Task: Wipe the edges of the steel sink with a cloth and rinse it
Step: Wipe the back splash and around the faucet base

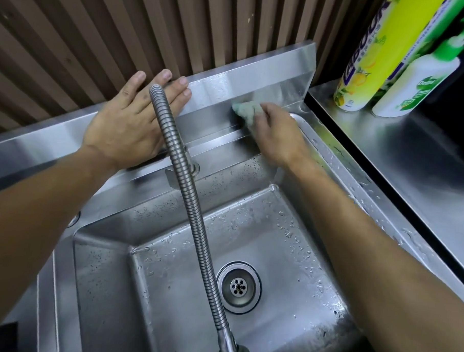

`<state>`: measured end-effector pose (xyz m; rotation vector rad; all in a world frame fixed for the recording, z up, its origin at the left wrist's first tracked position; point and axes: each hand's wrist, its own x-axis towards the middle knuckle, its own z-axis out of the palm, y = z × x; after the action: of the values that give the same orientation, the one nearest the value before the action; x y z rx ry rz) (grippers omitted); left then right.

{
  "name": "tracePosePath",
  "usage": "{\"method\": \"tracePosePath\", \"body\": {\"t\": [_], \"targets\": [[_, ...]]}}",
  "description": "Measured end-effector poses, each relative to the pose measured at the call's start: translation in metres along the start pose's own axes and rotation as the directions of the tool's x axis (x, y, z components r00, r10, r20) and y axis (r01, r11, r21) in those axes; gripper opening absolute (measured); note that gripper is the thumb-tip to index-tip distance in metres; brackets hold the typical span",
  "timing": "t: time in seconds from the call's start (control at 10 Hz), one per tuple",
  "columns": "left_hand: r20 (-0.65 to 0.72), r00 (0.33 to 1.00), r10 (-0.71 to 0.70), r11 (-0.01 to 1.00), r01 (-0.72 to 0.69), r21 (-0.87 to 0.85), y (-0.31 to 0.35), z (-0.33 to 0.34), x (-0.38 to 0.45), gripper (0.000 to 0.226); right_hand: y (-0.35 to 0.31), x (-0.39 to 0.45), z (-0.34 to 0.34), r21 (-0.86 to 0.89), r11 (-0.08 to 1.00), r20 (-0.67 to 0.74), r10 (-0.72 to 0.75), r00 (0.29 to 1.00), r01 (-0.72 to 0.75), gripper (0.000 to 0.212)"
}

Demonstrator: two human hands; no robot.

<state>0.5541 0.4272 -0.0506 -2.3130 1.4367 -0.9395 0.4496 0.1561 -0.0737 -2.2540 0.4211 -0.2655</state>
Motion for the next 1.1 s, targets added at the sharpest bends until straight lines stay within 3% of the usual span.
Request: {"method": "tracePosePath", "body": {"t": [0.1,0.2,0.3,0.4,0.5,0.6,0.7,0.8,0.9,1.0,1.1], "targets": [[-0.006,0.999,0.031,0.999,-0.031,0.007,0.002,-0.002,0.001,0.058,-0.012,0.0,0.007,0.311,0.945,0.005,0.103,0.995,-0.1,0.018],[-0.009,1.0,0.017,1.0,-0.017,0.009,0.0,0.002,0.001,0.06,-0.004,-0.009,0.032,-0.155,0.972,-0.265,0.13,0.955,-0.175,0.041],[-0.016,0.999,0.031,0.999,-0.031,0.029,0.001,0.003,0.0,0.061,0.003,-0.022,0.046,-0.373,0.915,-0.387,-0.301,0.872,0.151,0.046],[0.024,0.999,0.035,0.999,-0.035,0.011,0.0,0.002,0.001,0.06,0.025,-0.027,0.044,-0.368,0.824,-0.093,-0.494,0.865,0.431,0.046],[0.076,0.996,0.037,0.999,-0.036,-0.023,-0.001,0.003,-0.001,0.058,0.051,-0.024,0.046,-0.502,0.767,0.055,-0.432,0.9,0.399,0.064],[0.089,0.995,0.035,0.999,-0.033,-0.023,-0.001,0.001,0.0,0.058,0.035,-0.019,0.059,-0.458,0.885,-0.183,-0.181,0.966,0.079,0.066],[0.094,0.995,0.025,1.0,-0.025,-0.005,0.0,0.0,0.0,0.06,-0.011,-0.016,0.077,-0.32,0.939,-0.279,0.034,0.96,-0.126,0.059],[0.1,0.995,0.032,0.999,-0.033,0.01,0.0,0.003,-0.001,0.062,-0.035,-0.042,0.106,-0.191,0.981,-0.168,-0.066,0.984,0.033,0.06],[0.143,0.99,-0.016,1.0,0.014,0.016,-0.004,0.014,0.0,0.068,-0.022,-0.058,0.11,-0.043,0.946,0.026,-0.321,0.947,0.322,0.046],[0.185,0.983,-0.016,0.999,0.01,0.036,-0.005,0.022,0.0,0.072,0.004,-0.042,0.094,-0.043,0.823,0.192,-0.549,0.813,0.566,0.047],[0.211,0.977,-0.016,1.0,0.011,0.027,-0.004,0.023,0.0,0.072,0.01,-0.038,0.084,-0.17,0.756,0.244,-0.589,0.77,0.632,0.046]]}}
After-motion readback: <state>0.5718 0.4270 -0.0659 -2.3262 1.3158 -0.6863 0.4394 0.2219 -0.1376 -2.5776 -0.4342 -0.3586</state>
